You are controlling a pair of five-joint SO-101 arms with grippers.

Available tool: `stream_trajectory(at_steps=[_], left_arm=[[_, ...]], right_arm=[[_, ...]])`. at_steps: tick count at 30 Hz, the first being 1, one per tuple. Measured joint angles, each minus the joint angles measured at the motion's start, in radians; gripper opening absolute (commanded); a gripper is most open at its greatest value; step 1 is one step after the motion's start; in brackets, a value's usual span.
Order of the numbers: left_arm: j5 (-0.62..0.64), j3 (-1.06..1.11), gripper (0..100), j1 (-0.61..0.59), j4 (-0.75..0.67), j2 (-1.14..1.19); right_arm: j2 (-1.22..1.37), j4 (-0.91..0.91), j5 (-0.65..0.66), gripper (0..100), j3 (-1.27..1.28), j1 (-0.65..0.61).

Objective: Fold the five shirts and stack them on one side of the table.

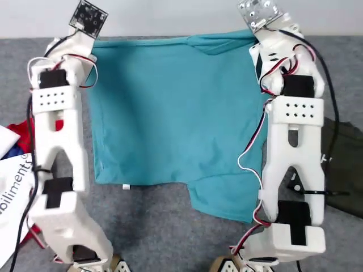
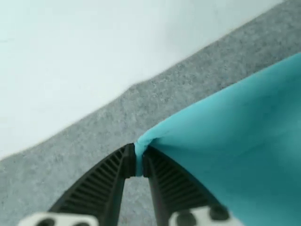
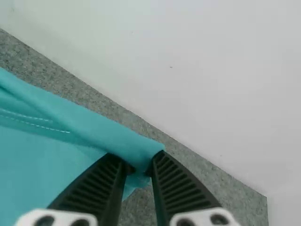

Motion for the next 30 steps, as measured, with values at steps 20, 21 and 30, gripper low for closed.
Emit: stream_trajectory(at_steps=[20,21,30], left_arm=[[-0.150,-0.307,1,0.087,0.635,0.121],[-0.152,-0.307,1,0.084,0.640,0.126],[-0.157,-0.307,1,0.080,0.763,0.127]], right_arm=[[0.000,0.069,0.038,1.0,0.000,0.009],[0.000,0.084,0.038,1.0,0.000,0.011],[-0.006,0.437,0.041,1.3,0.000,0.012]])
